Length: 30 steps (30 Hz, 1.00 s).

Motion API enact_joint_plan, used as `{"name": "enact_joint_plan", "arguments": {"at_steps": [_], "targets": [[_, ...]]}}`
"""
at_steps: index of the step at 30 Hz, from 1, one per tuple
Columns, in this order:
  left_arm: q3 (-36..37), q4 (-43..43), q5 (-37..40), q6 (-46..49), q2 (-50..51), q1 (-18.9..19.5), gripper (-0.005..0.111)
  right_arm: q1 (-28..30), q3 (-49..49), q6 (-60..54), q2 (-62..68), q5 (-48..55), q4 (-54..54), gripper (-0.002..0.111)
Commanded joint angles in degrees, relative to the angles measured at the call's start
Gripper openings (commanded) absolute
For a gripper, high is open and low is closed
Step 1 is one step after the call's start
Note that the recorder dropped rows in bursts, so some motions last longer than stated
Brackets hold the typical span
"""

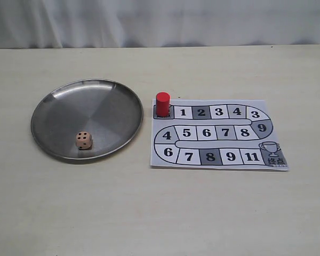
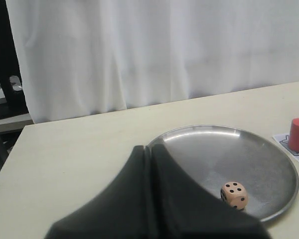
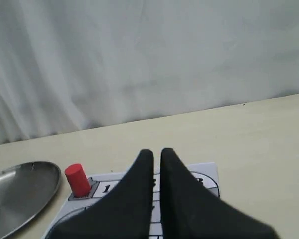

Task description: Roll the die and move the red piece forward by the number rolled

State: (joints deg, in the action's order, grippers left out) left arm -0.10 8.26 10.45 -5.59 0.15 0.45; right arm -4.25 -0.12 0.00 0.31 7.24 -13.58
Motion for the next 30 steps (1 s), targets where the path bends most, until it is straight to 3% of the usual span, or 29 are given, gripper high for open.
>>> {"name": "enact_joint_plan", "arguments": {"at_steps": [1,6,14,24,26,30], "targets": [[0.1,0.0,-0.5,-0.1,-0.1,-0.5,0.0,0.1,0.1,0.0,-0.3,-6.6,-1.2,0.004],[0.1,0.0,-0.5,-0.1,-0.1,-0.5,0.0,0.1,0.1,0.0,-0.3,-15.0,-1.0,0.004],[0.1,0.0,-0.5,-0.1,-0.1,-0.5,0.0,0.1,0.1,-1.2,8.2,-13.2,-0.5,0.004],[0.1,0.0,-0.5,-0.1,-0.1,-0.5,0.0,-0.5,-10.0,1.4,52.0,-13.1,-0.5,0.004],[0.1,0.0,-0.5,-0.1,-0.1,-0.5,0.0,-4.4,-13.2,1.4,58.5,-14.3,-1.1,0.004],[0.1,0.0,-0.5,-0.1,-0.1,-0.5,0.0,-18.5,-22.5,1.8,69.0,-20.0,-0.5,0.005]]}}
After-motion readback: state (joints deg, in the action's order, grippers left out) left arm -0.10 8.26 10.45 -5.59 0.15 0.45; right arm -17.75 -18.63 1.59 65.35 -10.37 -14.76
